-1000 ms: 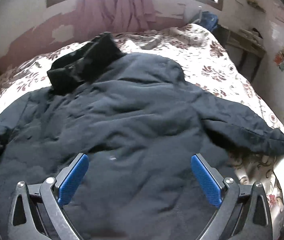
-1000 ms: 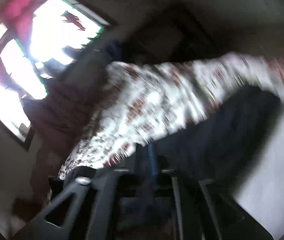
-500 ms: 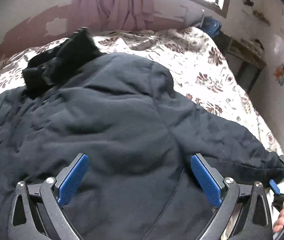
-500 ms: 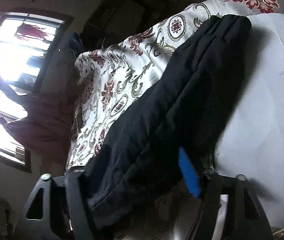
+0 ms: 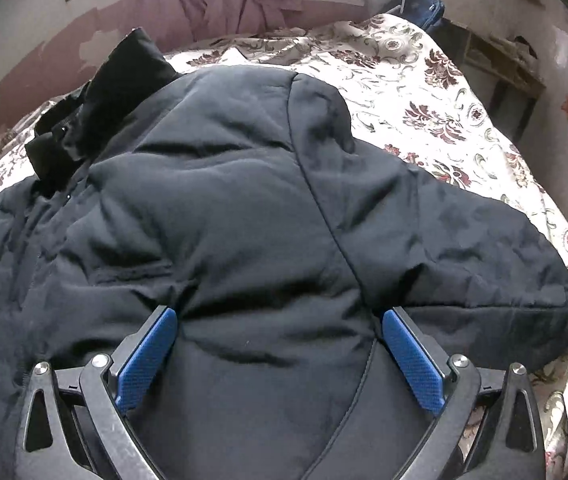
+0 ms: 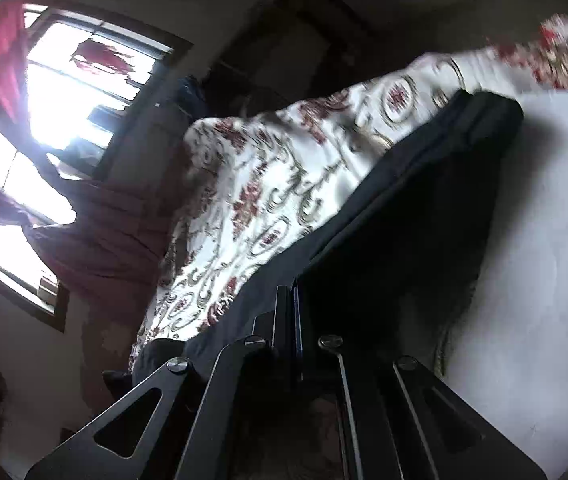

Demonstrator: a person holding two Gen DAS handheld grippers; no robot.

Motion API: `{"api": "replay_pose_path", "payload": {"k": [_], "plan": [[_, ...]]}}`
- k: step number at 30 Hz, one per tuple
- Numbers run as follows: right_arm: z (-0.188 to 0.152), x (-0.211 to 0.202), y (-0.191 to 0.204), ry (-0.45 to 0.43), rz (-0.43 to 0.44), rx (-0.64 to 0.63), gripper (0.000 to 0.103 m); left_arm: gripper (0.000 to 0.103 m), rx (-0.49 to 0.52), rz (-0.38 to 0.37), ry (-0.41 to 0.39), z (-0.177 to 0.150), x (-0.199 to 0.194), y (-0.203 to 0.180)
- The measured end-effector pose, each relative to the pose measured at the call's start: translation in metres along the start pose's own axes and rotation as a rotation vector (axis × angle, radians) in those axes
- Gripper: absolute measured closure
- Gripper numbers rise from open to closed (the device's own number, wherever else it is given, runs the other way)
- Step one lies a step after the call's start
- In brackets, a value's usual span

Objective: Fold large clothes

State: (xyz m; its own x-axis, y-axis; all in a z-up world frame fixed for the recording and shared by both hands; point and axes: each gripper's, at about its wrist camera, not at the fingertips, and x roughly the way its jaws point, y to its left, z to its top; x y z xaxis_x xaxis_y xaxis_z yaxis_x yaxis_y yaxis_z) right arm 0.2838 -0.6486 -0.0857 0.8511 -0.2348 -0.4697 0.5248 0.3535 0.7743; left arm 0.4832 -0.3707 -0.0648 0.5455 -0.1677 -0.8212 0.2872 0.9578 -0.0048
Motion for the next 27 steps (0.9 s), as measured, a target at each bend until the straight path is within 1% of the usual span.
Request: {"api": "replay_pose_path", "payload": {"k": [4, 7, 9, 13, 15, 16, 18, 20, 21, 23, 25, 26, 27], "plan": [[0.006, -0.017, 0.011, -0.053, 0.053, -0.037, 0.101, 0.000, 0.017, 0.002, 0.036, -0.003, -0.005, 0.005], [0.005, -0.033, 0.029, -0.096, 0.076, -0.098, 0.101, 0.000, 0.022, -0.017, 0.051, -0.005, -0.017, 0.015], [0.003, -0.044, 0.045, -0.128, 0.085, -0.160, 0.101, 0.000, 0.015, -0.027, 0.051, -0.008, -0.031, 0.029], [-0.010, -0.068, 0.095, -0.179, 0.080, -0.350, 0.101, 0.000, 0.013, -0.038, 0.034, -0.017, -0.063, 0.072], [-0.028, -0.081, 0.135, -0.203, 0.071, -0.509, 0.101, 0.000, 0.008, -0.039, 0.030, -0.023, -0.079, 0.101], [-0.036, -0.085, 0.151, -0.209, 0.075, -0.560, 0.101, 0.000, 0.003, -0.041, 0.027, -0.025, -0.084, 0.114], [-0.063, -0.093, 0.193, -0.204, 0.105, -0.693, 0.101, 0.000, -0.015, -0.045, 0.019, -0.035, -0.095, 0.145], [-0.101, -0.100, 0.236, -0.191, 0.130, -0.862, 0.101, 0.000, -0.034, -0.052, 0.004, -0.045, -0.104, 0.174], [-0.131, -0.101, 0.263, -0.168, 0.149, -0.981, 0.101, 0.000, -0.047, -0.042, -0.008, -0.052, -0.110, 0.192], [-0.181, -0.100, 0.297, -0.103, 0.197, -1.139, 0.101, 0.000, -0.074, -0.005, -0.032, -0.063, -0.120, 0.219], [-0.230, -0.098, 0.321, -0.031, 0.235, -1.283, 0.101, 0.000, -0.124, 0.011, -0.061, -0.076, -0.133, 0.252], [-0.265, -0.096, 0.332, 0.015, 0.247, -1.389, 0.101, 0.000, -0.149, 0.010, -0.071, -0.081, -0.138, 0.265], [-0.290, -0.096, 0.336, 0.045, 0.249, -1.462, 0.101, 0.000, -0.185, 0.009, -0.081, -0.087, -0.144, 0.283]]}}
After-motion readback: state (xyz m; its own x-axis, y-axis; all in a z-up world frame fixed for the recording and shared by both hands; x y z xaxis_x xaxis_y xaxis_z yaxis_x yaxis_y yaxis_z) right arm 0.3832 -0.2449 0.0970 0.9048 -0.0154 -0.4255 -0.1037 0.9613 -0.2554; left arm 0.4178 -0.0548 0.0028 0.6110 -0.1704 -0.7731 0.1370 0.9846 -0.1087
